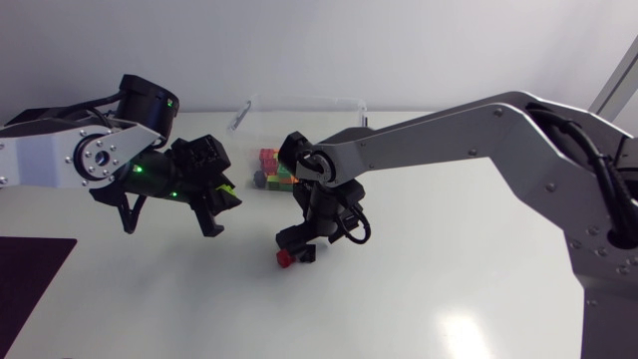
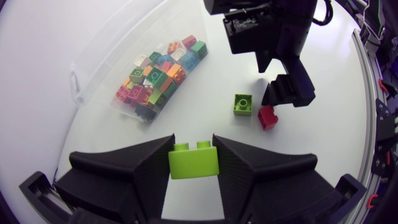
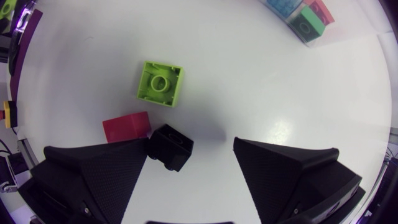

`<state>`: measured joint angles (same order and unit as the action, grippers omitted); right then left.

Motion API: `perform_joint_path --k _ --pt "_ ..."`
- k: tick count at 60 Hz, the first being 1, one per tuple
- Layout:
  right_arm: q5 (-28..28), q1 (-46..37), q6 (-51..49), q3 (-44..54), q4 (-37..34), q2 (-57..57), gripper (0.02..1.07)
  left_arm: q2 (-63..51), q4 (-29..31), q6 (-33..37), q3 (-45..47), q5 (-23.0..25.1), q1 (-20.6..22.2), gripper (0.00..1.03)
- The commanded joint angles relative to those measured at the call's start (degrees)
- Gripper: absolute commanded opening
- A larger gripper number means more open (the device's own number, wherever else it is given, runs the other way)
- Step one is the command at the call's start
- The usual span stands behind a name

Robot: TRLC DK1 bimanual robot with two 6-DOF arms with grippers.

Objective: Place the duplo bricks in the container

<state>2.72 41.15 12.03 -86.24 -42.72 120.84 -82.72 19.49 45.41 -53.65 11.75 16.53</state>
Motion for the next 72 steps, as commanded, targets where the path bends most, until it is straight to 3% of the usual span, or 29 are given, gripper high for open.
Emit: perform_joint_path --k 1,19,27,32,42,46,72 --pt "-0.8 -0.2 1.9 -1.3 -1.1 1.9 0.95 2.1 0.0 -1.5 0.3 0.6 -0.5 0.27" --pt "-3.4 -1.0 3.7 -1.1 -0.3 2.6 0.55 7.4 1.4 -3.9 -2.9 1.2 -0.5 0.27" --pt "-4.2 -1.5 3.9 -0.1 0.6 2.5 0.5 8.3 2.6 -3.9 -3.6 1.3 -0.5 0.27" --pt "-4.7 -2.8 3.9 0.8 1.9 2.2 0.38 8.5 2.8 -3.9 -3.8 1.3 -0.3 0.27" --pt "-4.8 -4.3 3.3 3.8 3.6 1.3 0.38 8.3 3.5 -3.9 -5.0 1.3 0.4 0.27" --pt "-4.7 -4.8 2.8 4.9 3.8 0.5 0.53 8.2 3.6 -3.9 -5.3 1.3 0.8 0.27" --pt "-4.4 -6.3 -7.1 10.8 4.1 -4.5 0.53 6.6 5.4 -6.2 -10.2 1.3 1.6 0.27"
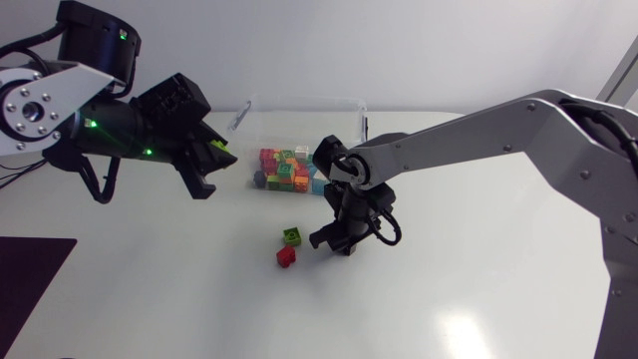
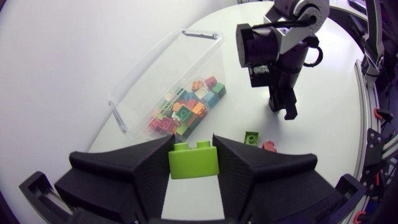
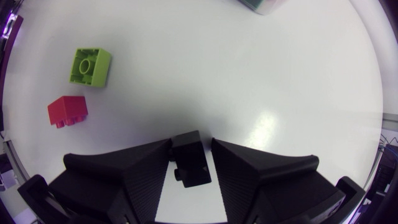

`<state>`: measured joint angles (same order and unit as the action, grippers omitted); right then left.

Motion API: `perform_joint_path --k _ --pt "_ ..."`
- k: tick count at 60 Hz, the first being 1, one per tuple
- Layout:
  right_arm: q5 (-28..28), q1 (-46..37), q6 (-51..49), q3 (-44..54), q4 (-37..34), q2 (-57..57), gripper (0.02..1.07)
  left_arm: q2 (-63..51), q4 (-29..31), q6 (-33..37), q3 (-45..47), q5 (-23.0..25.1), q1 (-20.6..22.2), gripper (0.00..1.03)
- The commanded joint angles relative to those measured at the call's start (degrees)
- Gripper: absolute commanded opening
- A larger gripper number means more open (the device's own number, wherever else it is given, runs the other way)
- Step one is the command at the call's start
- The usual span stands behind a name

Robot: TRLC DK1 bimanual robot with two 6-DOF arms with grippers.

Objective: Place the duplo bricks in the container

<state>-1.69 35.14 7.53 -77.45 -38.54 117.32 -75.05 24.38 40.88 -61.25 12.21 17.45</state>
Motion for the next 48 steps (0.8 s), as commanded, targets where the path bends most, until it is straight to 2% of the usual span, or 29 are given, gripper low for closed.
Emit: perform_joint_path --k 1,5,12,20,31,37,48 --pt "0.0 -0.2 -3.0 2.1 0.0 -0.9 0.53 -1.2 0.6 -1.8 -2.7 0.8 0.7 0.27" --pt "0.5 -0.2 -5.0 2.6 0.0 -1.0 0.5 -1.7 0.4 -2.2 -3.0 0.8 1.0 0.27" --pt "1.5 -0.7 -9.3 3.0 0.9 -1.1 0.28 -2.4 -0.1 -3.4 -3.6 0.7 1.3 0.27" --pt "1.5 -1.6 -13.7 3.7 0.9 -1.7 0.25 -3.4 -1.5 -5.2 -4.0 0.6 1.8 0.27" --pt "2.2 -4.5 -17.2 2.5 -1.4 -9.7 0.25 -10.1 -6.3 -12.7 -9.9 0.4 1.2 0.27" --pt "4.7 -6.7 -17.1 -0.2 -3.3 -14.0 0.24 -14.7 -7.9 -16.9 -14.7 0.3 0.8 0.27" --pt "8.8 -8.8 -16.5 -2.7 -2.1 -19.1 0.24 -23.1 -11.2 -23.8 -22.3 -1.1 0.6 0.28"
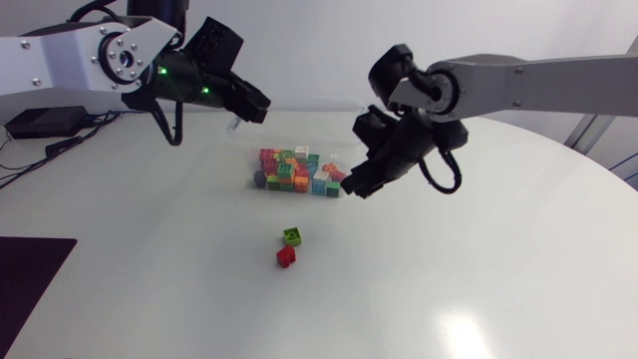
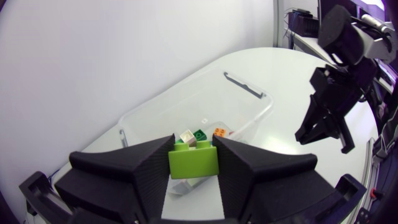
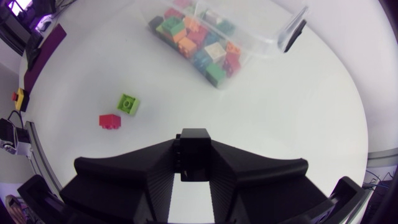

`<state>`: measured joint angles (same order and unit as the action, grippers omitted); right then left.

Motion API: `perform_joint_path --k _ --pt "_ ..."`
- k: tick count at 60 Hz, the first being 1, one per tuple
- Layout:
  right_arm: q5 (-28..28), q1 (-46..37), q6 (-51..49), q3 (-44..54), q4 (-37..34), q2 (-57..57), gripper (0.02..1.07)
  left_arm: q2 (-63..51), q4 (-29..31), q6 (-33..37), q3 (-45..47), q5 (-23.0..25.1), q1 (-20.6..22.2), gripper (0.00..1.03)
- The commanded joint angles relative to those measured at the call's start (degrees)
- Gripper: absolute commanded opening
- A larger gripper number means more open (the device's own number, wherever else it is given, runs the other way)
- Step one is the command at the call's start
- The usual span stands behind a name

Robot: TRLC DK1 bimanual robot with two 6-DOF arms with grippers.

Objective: Place the duplo bricks in the container

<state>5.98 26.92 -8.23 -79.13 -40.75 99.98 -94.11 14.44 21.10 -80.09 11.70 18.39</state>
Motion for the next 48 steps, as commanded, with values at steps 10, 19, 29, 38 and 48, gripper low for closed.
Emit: perform_joint_path --k 10,19,29,38,48 --pt "2.4 -0.6 1.5 -0.6 6.6 -5.8 0.24 -11.5 -4.7 -10.2 -8.8 -3.4 -0.5 0.28" --pt "3.5 -0.6 3.8 -1.6 11.7 -6.6 0.24 -16.7 -6.2 -13.7 -12.6 -4.5 -1.0 0.31" --pt "3.6 -1.0 5.4 -2.6 18.3 -6.1 0.24 -17.5 -9.3 -16.0 -12.0 -8.2 -0.9 0.99" --pt "3.2 -1.3 6.0 -3.3 23.6 -3.8 0.24 -12.0 -9.9 -14.8 -7.6 -8.5 -1.2 0.99" --pt "3.1 -2.0 7.1 -5.1 28.8 0.9 0.24 -1.7 -7.2 -9.0 2.1 -8.5 -0.9 0.99"
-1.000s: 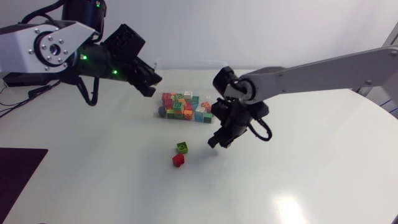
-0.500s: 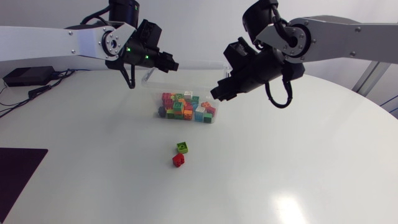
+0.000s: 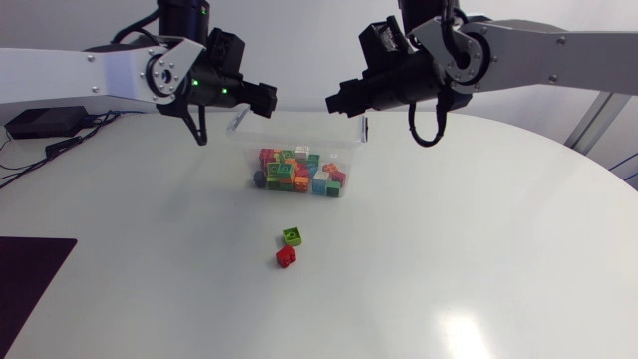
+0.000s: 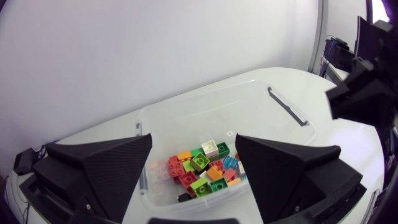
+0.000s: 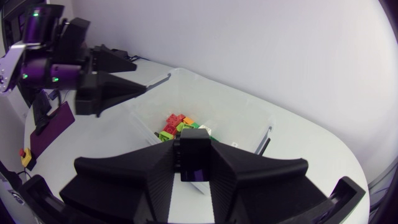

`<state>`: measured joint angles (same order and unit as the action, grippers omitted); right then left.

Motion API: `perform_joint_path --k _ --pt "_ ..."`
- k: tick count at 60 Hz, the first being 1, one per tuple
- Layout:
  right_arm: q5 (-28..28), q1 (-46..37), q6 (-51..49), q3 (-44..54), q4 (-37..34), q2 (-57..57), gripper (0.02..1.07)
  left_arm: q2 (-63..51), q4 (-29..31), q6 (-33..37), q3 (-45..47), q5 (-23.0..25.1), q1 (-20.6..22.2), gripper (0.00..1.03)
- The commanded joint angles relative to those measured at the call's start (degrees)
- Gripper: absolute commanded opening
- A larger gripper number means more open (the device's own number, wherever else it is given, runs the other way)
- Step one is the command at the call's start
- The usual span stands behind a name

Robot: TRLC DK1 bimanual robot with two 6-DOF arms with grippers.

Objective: Place the duplo bricks in the container

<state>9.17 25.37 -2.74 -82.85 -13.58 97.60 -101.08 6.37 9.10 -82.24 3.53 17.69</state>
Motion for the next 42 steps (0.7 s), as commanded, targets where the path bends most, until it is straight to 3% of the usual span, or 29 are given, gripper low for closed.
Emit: perform_joint_path --k 1,11,25,31,37,42 --pt "-0.2 -0.5 1.6 -1.4 2.2 3.6 0.24 6.4 1.2 3.6 5.6 -0.4 -0.1 0.99" --pt "-1.3 -0.5 1.6 -3.5 5.8 7.8 0.24 13.2 6.5 9.5 13.6 2.2 1.6 0.99" --pt "-3.0 -0.5 1.5 -6.6 8.7 13.4 0.27 15.7 11.3 15.7 23.0 2.9 7.4 0.99" --pt "-4.3 -0.6 1.2 -8.4 9.0 15.2 0.55 14.4 13.1 16.0 24.7 2.8 9.6 0.99" --pt "-5.6 -0.9 0.9 -11.8 7.4 17.4 0.9 11.4 14.5 16.6 25.8 1.0 12.1 0.98" --pt "-5.7 -0.9 0.8 -11.6 7.1 16.7 1.01 8.8 14.9 16.6 26.1 -0.9 13.7 0.98"
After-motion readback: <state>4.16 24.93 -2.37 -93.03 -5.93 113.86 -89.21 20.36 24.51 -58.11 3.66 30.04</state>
